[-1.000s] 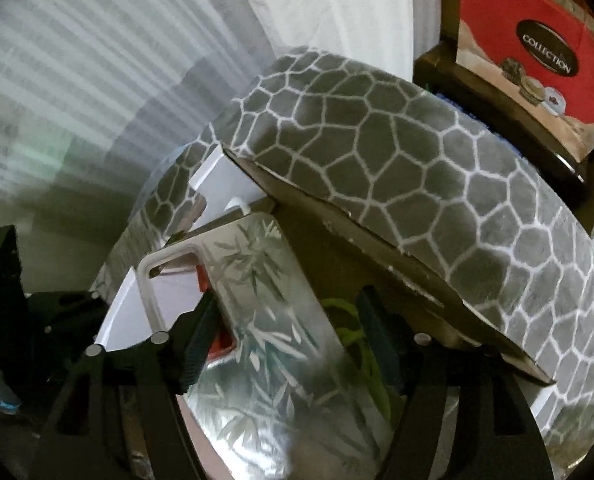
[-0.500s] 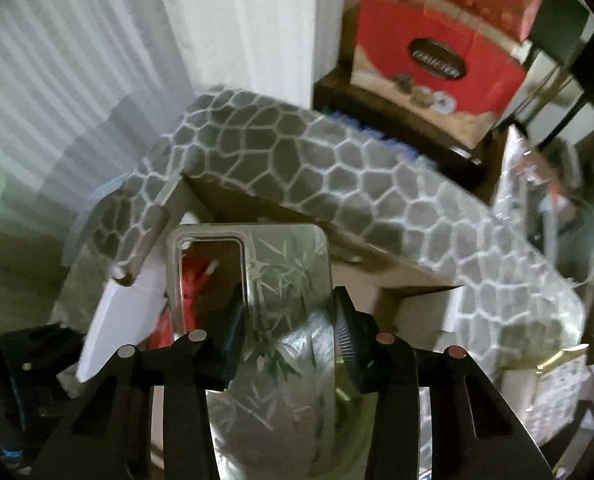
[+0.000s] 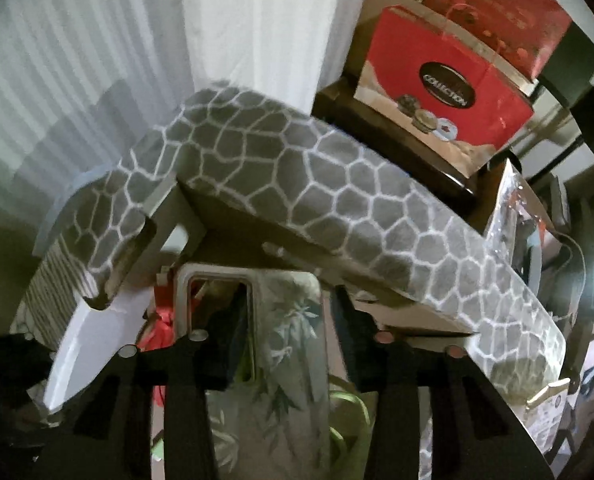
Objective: Organize objects
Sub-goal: 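Open the right gripper and withdraw it from the box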
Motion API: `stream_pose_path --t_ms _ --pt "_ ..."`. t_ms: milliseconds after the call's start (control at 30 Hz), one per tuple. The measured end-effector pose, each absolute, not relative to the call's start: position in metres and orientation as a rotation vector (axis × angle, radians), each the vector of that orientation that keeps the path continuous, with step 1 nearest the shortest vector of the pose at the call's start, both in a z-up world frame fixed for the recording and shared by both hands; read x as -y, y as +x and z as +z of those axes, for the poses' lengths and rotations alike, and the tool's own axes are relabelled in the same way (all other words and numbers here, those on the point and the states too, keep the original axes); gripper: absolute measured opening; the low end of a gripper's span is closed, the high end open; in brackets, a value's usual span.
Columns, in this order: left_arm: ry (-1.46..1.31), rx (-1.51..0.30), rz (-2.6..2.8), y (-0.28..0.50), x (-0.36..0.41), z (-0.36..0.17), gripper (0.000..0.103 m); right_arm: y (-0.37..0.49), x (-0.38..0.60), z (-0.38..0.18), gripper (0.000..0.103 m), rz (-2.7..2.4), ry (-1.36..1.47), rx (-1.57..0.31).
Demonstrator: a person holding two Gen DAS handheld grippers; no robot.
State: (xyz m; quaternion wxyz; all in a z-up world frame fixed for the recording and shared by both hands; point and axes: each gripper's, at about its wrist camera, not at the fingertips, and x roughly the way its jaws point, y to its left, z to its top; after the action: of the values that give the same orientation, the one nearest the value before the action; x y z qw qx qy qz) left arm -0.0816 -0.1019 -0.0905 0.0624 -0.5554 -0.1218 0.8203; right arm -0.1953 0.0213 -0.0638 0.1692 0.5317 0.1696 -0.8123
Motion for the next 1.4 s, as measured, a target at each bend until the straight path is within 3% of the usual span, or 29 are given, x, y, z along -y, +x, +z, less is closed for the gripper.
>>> stream_pose_path --t_ms 133,267,667,733,867,1000,1067,1167,1300,1400 --pt "-1.678 0.367 2.480 -0.081 0.101 -0.090 0.020 -0.178 -0.037 -0.038 0.066 -2.309 1.487 -0.427" --pt "-1.676 0.371 2.479 -0.081 0.102 -0.091 0.020 -0.151 -0.054 -0.025 0.066 -2.276 1.478 -0.396" --pt "-1.676 0.376 2.479 -0.082 0.102 -0.091 0.020 -0.080 -0.053 -0.056 0.066 -2.151 1.483 -0.637" --pt "-1.677 0.368 2.481 -0.082 0.102 -0.091 0.020 -0.080 -0.050 -0.069 0.057 -2.150 1.498 -0.703" --pt "-1.677 0.354 2.480 -0.083 0.103 -0.092 0.020 -0.083 -0.049 -0.078 0.060 -2.158 1.468 -0.771" --pt "-1.674 0.333 2.475 -0.081 0.099 -0.092 0.020 -0.086 -0.047 -0.072 0.050 -2.165 1.426 -0.852" --pt "-1.674 0.319 2.484 -0.080 0.097 -0.092 0.020 -0.090 -0.046 -0.068 0.050 -2.194 1.412 -0.889" --pt "-1.672 0.335 2.477 -0.079 0.098 -0.092 0.020 -0.093 -0.048 -0.065 0.057 -2.177 1.446 -0.806" --pt "-1.675 0.330 2.469 -0.079 0.099 -0.091 0.020 -0.093 -0.062 -0.049 0.066 -2.140 1.465 -0.542" --pt "-1.679 0.326 2.470 -0.079 0.100 -0.091 0.020 -0.091 -0.077 -0.031 0.066 -2.136 1.456 -0.381"
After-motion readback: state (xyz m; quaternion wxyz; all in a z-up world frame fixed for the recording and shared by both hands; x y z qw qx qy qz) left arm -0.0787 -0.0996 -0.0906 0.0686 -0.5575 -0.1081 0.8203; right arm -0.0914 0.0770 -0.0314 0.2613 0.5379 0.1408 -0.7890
